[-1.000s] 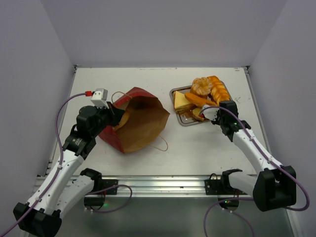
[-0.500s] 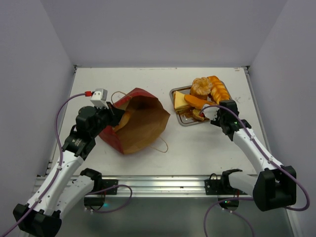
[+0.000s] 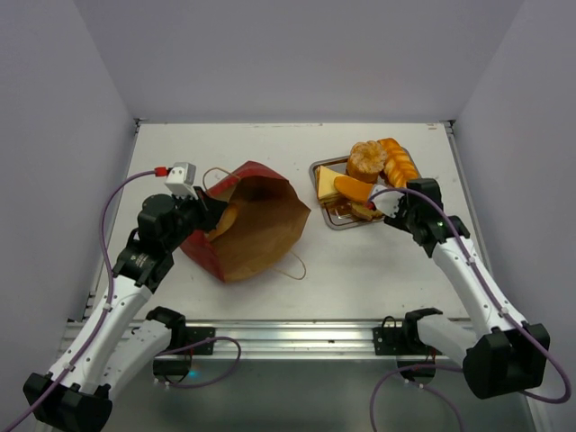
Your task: Take the fake bread out of the paper bag
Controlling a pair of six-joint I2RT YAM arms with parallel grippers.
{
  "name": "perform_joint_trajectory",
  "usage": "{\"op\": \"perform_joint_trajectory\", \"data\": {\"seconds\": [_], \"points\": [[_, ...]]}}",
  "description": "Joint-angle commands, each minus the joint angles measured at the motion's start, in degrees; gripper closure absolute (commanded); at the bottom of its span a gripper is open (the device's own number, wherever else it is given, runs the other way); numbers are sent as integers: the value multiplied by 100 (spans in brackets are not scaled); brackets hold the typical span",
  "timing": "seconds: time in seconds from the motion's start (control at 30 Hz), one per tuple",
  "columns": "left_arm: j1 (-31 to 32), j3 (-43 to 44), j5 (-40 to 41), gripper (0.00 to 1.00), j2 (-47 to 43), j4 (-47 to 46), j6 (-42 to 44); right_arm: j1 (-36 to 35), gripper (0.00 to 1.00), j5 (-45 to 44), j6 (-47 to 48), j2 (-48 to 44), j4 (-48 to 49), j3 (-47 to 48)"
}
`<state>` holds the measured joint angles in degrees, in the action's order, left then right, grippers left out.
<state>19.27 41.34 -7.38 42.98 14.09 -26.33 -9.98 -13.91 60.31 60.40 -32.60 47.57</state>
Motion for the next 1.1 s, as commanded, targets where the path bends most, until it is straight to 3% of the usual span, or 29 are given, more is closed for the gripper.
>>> {"op": "perform_joint_trajectory", "data": {"seconds": [0.0, 0.4, 0.63, 0.77, 0.9, 1.07], "points": [[16, -65, -176, 100, -62, -160, 180, 22, 50, 580, -274, -335, -605, 585], [16, -294, -686, 100, 202, -161, 804, -223, 57, 3648, -39, -1012, -2908, 1851], [16, -267, -844, 100, 325, -213, 901, -1672, 58, 4081, -116, -987, -3122, 2010], [16, -258, -844, 100, 307, -231, 814, -2849, 59, 3108, -564, -688, -2341, 1712], [16, -188, -879, 100, 263, -222, 699, -4648, 59, 723, -1074, -91, -838, 1264], [16, -127, -853, 100, 158, -143, 550, -5699, 59, -1427, -987, 1094, 753, 1149]]}}
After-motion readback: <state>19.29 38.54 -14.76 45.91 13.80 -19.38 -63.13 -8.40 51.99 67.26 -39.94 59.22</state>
